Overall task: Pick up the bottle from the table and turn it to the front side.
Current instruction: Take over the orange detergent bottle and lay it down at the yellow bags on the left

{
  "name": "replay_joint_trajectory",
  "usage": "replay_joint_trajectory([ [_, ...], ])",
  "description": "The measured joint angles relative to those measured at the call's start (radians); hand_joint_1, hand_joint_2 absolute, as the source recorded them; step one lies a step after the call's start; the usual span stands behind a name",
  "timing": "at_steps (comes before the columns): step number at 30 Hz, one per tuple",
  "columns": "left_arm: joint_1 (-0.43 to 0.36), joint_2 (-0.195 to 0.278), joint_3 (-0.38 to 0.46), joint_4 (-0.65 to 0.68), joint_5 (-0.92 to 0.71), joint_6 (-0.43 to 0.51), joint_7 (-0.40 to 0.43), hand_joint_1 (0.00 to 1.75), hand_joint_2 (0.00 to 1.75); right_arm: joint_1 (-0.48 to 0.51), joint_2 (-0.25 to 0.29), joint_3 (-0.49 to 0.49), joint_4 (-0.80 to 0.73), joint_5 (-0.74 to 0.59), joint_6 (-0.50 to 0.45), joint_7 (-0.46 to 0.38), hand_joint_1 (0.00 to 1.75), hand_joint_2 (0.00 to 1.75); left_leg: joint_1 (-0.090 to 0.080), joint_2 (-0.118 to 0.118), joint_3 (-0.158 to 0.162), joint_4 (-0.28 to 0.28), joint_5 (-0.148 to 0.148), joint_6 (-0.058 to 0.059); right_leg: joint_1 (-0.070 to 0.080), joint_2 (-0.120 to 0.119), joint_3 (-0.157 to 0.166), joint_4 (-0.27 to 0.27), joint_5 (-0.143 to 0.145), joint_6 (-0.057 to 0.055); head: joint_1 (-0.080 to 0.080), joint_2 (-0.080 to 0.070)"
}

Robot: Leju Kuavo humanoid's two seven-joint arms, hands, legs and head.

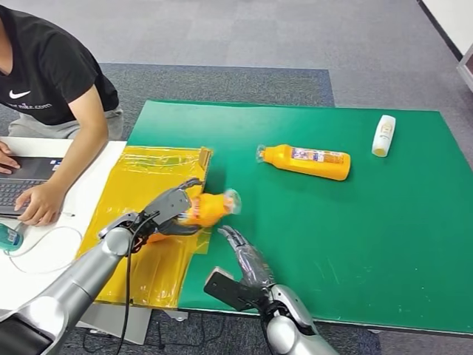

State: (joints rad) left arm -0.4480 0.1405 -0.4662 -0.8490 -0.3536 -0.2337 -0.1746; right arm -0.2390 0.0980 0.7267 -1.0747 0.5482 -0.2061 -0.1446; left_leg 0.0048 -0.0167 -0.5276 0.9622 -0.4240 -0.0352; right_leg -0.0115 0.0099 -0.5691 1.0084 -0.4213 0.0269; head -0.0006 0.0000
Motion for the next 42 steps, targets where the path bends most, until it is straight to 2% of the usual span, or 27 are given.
replay_joint_trajectory([
  [5, 0.027, -0.004, -0.004, 0.005, 0.004, 0.002, -0.007, 0.14, 1.75, 0.003, 0.0, 0.002, 0.006, 0.0, 0.0, -0.001, 0.0, 1.75, 0.0, 0.0, -0.008, 0.0, 0.0, 0.0, 0.0, 0.0, -0.006, 0.0, 0.0, 0.001, 0.001, 0.0],
  [9, 0.027, -0.005, -0.003, 0.006, 0.002, 0.002, -0.006, 0.24, 1.75, 0.004, 0.0, 0.003, 0.01, 0.0, 0.0, -0.001, 0.0, 1.75, 0.0, 0.0, -0.008, 0.0, -0.001, 0.0, 0.0, 0.0, -0.007, 0.0, -0.001, 0.0, 0.001, 0.0],
  [13, 0.027, -0.006, -0.003, 0.006, 0.001, 0.002, -0.005, 0.27, 1.75, 0.005, 0.0, 0.003, 0.011, 0.0, 0.0, -0.001, 0.0, 1.75, 0.0, 0.0, -0.009, 0.0, -0.001, 0.0, 0.0, 0.0, -0.007, -0.001, -0.001, 0.001, 0.001, 0.0],
  [17, 0.027, -0.006, -0.003, 0.006, 0.0, 0.004, -0.002, 0.24, 1.75, 0.005, 0.0, 0.003, 0.011, 0.0, 0.0, -0.001, 0.0, 1.75, 0.0, 0.0, -0.01, 0.0, -0.001, 0.0, 0.0, 0.0, -0.007, -0.001, 0.0, 0.001, 0.001, 0.0],
  [20, 0.027, -0.006, -0.003, 0.006, -0.002, 0.005, -0.002, 0.11, 1.75, 0.006, 0.0, 0.003, 0.011, 0.0, 0.0, -0.001, 0.0, 1.75, 0.0, 0.0, -0.009, 0.0, 0.0, 0.0, 0.0, 0.0, -0.007, 0.0, 0.0, 0.001, 0.001, 0.0],
  [22, 0.028, -0.006, -0.004, 0.005, -0.009, 0.017, -0.001, 0.02, 0.87, 0.006, 0.0, 0.003, 0.011, 0.0, -0.001, -0.001, 0.0, 1.75, 0.0, 0.0, -0.009, 0.0, 0.0, 0.0, 0.0, 0.0, -0.007, 0.0, 0.0, 0.001, 0.001, 0.0],
  [24, 0.034, -0.009, -0.004, 0.0, -0.03, 0.057, -0.003, 0.0, 0.0, 0.009, 0.0, 0.003, 0.011, 0.0, -0.004, 0.002, 0.0, 1.75, 0.0, 0.0, -0.009, 0.0, 0.0, 0.0, 0.0, 0.0, -0.008, 0.0, 0.0, 0.0, 0.001, 0.0],
  [28, 0.083, -0.016, -0.002, -0.076, -0.053, 0.119, -0.003, 0.0, 0.0, 0.03, -0.003, -0.003, 0.006, 0.004, -0.011, 0.014, 0.0, 1.75, 0.0, 0.001, -0.011, 0.0, 0.0, 0.0, 0.0, 0.001, -0.012, 0.0, 0.0, 0.001, 0.001, 0.0],
  [36, 0.21, -0.021, 0.004, -0.345, -0.203, 0.248, 0.01, 0.0, 0.0, 0.085, -0.012, -0.041, -0.031, 0.041, -0.02, 0.033, 0.0, 1.75, 0.0, 0.001, -0.023, 0.002, 0.0, 0.001, 0.0, 0.001, -0.022, -0.001, 0.001, 0.002, 0.001, 0.0],
  [42, 0.273, -0.034, -0.002, -0.49, -0.28, 0.305, 0.01, 0.0, 0.0, 0.113, -0.015, -0.068, -0.054, 0.062, -0.023, 0.042, 0.0, 1.75, 0.0, 0.001, -0.026, 0.002, 0.0, 0.001, 0.0, 0.001, -0.025, -0.001, 0.001, 0.002, 0.001, 0.0],
])
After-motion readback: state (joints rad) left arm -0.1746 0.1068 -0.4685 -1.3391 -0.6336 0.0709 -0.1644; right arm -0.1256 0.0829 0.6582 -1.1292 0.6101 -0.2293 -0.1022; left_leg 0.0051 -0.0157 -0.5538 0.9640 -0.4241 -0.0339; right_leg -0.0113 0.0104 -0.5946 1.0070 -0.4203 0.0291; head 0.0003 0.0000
